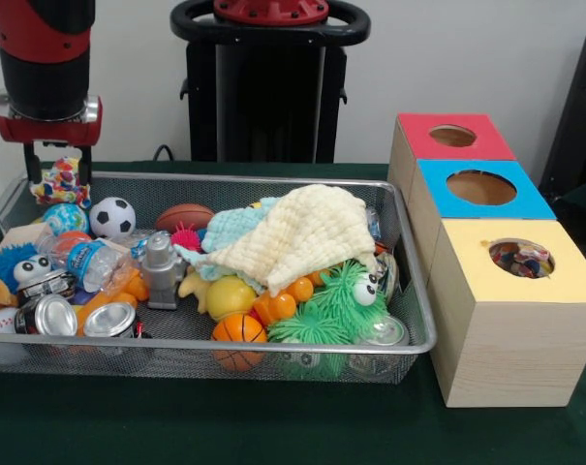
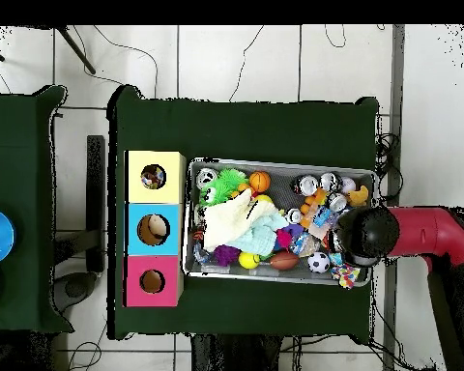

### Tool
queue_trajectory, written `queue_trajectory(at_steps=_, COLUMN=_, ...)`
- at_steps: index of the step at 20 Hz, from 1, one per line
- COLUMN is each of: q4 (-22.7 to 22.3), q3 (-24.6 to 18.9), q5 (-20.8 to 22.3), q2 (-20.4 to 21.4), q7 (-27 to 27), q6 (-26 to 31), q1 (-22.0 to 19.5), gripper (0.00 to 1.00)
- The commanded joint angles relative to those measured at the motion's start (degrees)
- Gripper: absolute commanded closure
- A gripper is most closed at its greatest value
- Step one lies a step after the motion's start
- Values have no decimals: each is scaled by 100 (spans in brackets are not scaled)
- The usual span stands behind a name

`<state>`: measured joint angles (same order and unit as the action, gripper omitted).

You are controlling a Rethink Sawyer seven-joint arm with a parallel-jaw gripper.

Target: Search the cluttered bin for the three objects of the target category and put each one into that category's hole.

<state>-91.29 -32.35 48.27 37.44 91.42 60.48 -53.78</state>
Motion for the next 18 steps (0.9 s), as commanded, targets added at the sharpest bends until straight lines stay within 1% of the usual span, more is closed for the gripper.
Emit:
queue_trajectory(at_steps=1, q4=-255, q3=312, q5=174, q2=-218, q7=-1425, q6=968, q1=282, gripper=0)
queue_trajectory(at_steps=4, q4=-286, q3=336, q5=171, q2=-164, q7=-1490, q6=1078, q1=300, gripper=0)
queue_trajectory(at_steps=11, q4=-314, q3=351, q5=246, q2=-232, q7=-1402, q6=917, q1=336, gripper=0)
queue_trajectory(at_steps=14, q4=-364, q3=346, q5=382, q2=-218, q7=-1362, q6=619, q1=327, gripper=0)
queue_trajectory(at_steps=18, q4=-406, q3=306, q5=546, q2=-255, q7=-1465, q6=297, q1=247, gripper=0)
